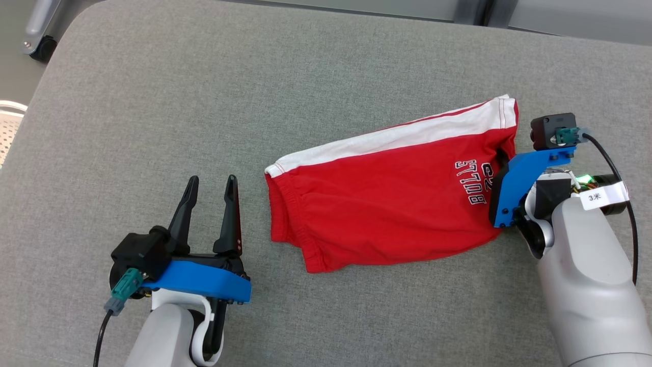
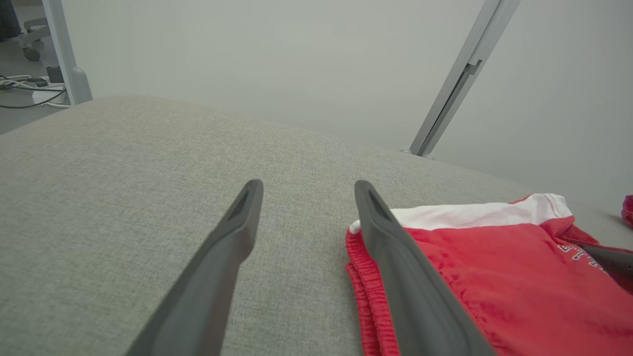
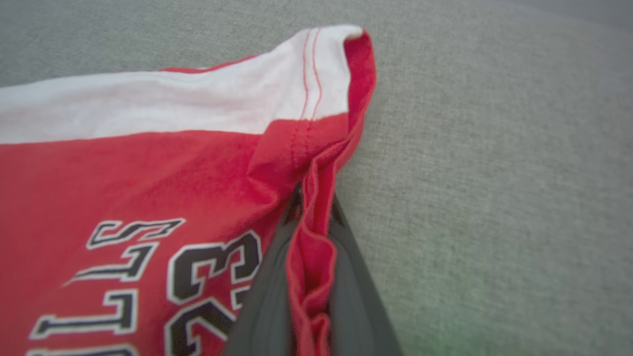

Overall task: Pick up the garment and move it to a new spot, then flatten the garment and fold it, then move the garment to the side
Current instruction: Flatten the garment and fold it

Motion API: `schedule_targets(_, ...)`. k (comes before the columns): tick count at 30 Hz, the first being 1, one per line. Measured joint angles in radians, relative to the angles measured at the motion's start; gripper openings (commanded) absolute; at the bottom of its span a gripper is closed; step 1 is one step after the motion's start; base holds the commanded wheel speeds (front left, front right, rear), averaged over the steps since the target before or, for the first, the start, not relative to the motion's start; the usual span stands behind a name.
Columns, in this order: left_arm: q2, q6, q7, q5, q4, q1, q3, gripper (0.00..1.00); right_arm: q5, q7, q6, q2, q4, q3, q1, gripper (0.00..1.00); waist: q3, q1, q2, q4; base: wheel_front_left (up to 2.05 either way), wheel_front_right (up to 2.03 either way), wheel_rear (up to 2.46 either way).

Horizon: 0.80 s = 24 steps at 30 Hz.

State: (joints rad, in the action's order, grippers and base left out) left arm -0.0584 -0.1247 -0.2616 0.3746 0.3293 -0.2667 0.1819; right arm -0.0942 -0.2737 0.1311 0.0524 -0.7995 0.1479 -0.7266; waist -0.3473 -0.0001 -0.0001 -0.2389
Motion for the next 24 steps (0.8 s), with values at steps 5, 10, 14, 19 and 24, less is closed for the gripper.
schedule_targets(5,-0.007,-0.001,0.0,0.004,0.003,0.0,0.001,1.0,-0.006,0.043,0.001,-0.008,0.036,0.058,0.015,0.0,0.013,0.0002,0.0003,0.006,0.0,0.0,0.0)
schedule_targets(10,-0.015,-0.001,0.0,0.004,-0.002,0.008,-0.005,1.0,0.0,0.096,0.0,-0.006,0.132,0.14,0.085,0.0,0.047,0.0001,0.0003,0.02,0.0,0.0,0.0)
schedule_targets(14,-0.019,-0.001,0.0,0.003,-0.004,0.03,-0.021,1.0,0.009,0.116,0.0,-0.006,0.227,0.211,0.17,0.0,0.072,0.0001,0.0003,0.039,0.0,0.0,0.0)
schedule_targets(19,-0.023,-0.001,0.0,0.002,-0.007,0.046,-0.022,1.0,-0.001,0.116,0.0,-0.005,0.345,0.29,0.244,0.0,0.097,0.0001,0.0003,0.063,0.0,0.0,0.0)
schedule_targets(24,-0.022,-0.001,0.0,0.002,-0.004,0.053,-0.009,1.0,-0.038,0.063,0.0,-0.004,0.437,0.31,0.28,0.0,0.115,0.0,0.0002,0.066,0.0,0.0,0.0)
